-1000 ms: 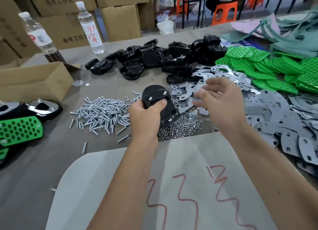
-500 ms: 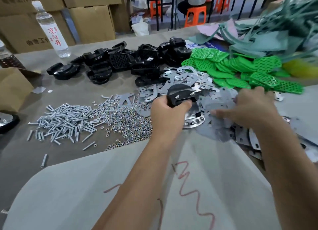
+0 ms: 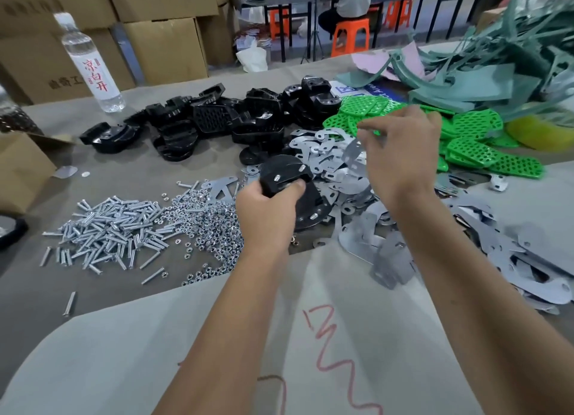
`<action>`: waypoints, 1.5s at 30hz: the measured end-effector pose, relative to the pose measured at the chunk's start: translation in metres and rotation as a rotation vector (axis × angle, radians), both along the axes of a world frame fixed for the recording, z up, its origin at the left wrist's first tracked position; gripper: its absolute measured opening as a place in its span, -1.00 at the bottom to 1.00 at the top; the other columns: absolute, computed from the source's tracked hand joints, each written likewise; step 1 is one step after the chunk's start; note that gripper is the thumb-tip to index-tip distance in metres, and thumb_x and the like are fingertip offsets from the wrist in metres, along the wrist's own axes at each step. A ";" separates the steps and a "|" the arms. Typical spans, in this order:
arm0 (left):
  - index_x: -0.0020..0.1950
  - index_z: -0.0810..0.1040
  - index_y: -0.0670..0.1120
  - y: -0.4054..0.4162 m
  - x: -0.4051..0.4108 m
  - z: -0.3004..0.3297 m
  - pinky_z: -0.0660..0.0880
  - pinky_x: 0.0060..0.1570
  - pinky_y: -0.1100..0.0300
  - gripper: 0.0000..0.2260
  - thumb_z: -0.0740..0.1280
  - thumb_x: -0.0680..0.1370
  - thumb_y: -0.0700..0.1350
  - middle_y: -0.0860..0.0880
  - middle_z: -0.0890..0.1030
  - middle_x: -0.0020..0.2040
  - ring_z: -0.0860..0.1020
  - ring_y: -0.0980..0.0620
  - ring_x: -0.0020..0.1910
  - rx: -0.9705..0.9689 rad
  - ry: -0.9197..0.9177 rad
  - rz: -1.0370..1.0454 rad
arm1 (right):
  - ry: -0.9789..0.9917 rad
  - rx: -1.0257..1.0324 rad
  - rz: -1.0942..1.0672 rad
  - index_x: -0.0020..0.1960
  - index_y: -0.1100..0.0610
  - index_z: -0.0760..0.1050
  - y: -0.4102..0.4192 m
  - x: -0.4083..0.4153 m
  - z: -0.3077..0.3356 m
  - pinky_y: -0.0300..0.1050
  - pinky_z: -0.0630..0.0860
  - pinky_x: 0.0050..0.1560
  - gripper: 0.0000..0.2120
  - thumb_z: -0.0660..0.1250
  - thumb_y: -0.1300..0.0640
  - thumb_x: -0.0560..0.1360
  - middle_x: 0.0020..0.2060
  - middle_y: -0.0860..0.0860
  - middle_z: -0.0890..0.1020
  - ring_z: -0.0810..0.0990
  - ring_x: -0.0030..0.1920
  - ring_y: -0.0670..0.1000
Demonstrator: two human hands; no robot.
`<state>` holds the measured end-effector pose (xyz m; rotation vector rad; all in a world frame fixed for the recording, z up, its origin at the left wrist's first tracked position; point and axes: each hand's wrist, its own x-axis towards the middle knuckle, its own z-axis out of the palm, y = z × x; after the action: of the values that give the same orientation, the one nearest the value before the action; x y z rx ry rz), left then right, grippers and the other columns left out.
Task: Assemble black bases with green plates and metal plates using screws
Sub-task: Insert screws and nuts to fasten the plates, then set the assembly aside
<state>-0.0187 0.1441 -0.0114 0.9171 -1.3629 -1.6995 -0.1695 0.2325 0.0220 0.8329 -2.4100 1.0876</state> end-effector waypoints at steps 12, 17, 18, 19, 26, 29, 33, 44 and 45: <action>-0.14 0.72 -0.04 -0.048 0.065 -0.005 0.65 -0.23 0.11 -0.88 0.53 0.45 -0.27 0.01 0.75 -0.23 0.74 0.00 -0.22 -0.029 -0.061 0.170 | -1.028 -0.727 0.526 0.03 0.13 0.69 -0.053 0.076 -0.030 -0.24 0.47 -0.45 -0.88 0.38 0.14 0.64 -0.29 0.01 0.62 0.46 -0.48 -0.08; -0.20 0.72 -0.04 -0.057 0.078 -0.009 0.70 -0.07 -0.16 -0.87 0.53 0.44 -0.28 -0.07 0.75 -0.20 0.74 -0.18 -0.10 -0.051 -0.077 0.203 | -1.144 -0.663 0.730 0.21 0.12 0.63 -0.058 0.086 -0.041 -0.25 0.56 -0.15 -0.75 0.41 0.34 0.58 -0.27 0.03 0.69 0.62 -0.24 -0.03; -0.19 0.72 -0.04 -0.058 0.079 -0.008 0.70 -0.05 -0.17 -0.87 0.53 0.43 -0.28 -0.07 0.75 -0.20 0.73 -0.19 -0.08 -0.049 -0.073 0.205 | -1.113 -0.626 0.733 0.22 0.10 0.62 -0.056 0.086 -0.040 -0.25 0.54 -0.17 -0.72 0.43 0.34 0.56 -0.27 0.03 0.70 0.61 -0.24 -0.04; -0.19 0.72 -0.04 -0.058 0.079 -0.008 0.69 -0.04 -0.17 -0.87 0.54 0.43 -0.28 -0.07 0.75 -0.19 0.73 -0.19 -0.07 -0.048 -0.074 0.205 | -1.088 -0.587 0.718 0.21 0.09 0.63 -0.056 0.086 -0.039 -0.26 0.52 -0.21 -0.71 0.46 0.34 0.54 -0.27 0.03 0.71 0.61 -0.27 -0.07; -0.21 0.74 -0.02 -0.059 0.080 -0.005 0.66 0.02 -0.27 -0.89 0.54 0.34 -0.22 -0.14 0.76 -0.13 0.73 -0.24 -0.05 -0.003 -0.065 0.181 | -1.105 -0.560 0.745 -0.19 0.05 0.54 -0.051 0.090 -0.038 -0.26 0.39 -0.36 -0.78 0.52 0.28 0.50 -0.23 0.18 0.67 0.48 -0.27 0.04; -0.22 0.73 -0.04 -0.060 0.078 -0.006 0.66 0.04 -0.27 -0.91 0.54 0.33 -0.21 -0.15 0.76 -0.14 0.73 -0.25 -0.04 -0.002 -0.061 0.183 | -1.064 -0.684 0.866 -0.22 0.03 0.65 -0.053 0.096 -0.034 -0.23 0.47 -0.26 -0.82 0.50 0.28 0.48 -0.19 0.14 0.65 0.54 -0.25 0.03; -0.17 0.71 -0.07 -0.058 0.075 -0.008 0.66 0.03 -0.25 -0.86 0.51 0.43 -0.31 -0.10 0.75 -0.16 0.73 -0.23 -0.05 0.010 -0.040 0.157 | -1.047 -0.769 1.022 -0.17 -0.01 0.72 -0.052 0.103 -0.028 -0.22 0.51 -0.22 -0.75 0.42 0.31 0.51 -0.18 0.04 0.57 0.53 -0.22 -0.05; -0.12 0.70 -0.07 -0.063 0.081 -0.001 0.61 -0.38 0.10 -0.80 0.44 0.49 -0.37 -0.11 0.73 -0.19 0.69 -0.01 -0.32 0.090 0.103 0.190 | -1.161 -0.485 1.037 -0.06 0.16 0.68 -0.043 0.095 -0.028 -0.16 0.51 -0.36 -0.64 0.13 0.36 0.62 -0.20 0.13 0.65 0.59 -0.23 0.02; -0.09 0.70 -0.08 -0.063 0.081 -0.001 0.61 -0.38 0.11 -0.81 0.44 0.49 -0.37 -0.14 0.74 -0.15 0.69 -0.01 -0.30 0.083 0.111 0.190 | -1.189 -0.493 1.026 -0.07 0.18 0.71 -0.044 0.094 -0.029 -0.17 0.51 -0.35 -0.63 0.12 0.33 0.60 -0.18 0.16 0.67 0.60 -0.23 0.03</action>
<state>0.0618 0.0815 -0.0126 0.9525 -1.1038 -1.6452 -0.0755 0.1886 -0.0067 1.5638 -2.0690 3.1118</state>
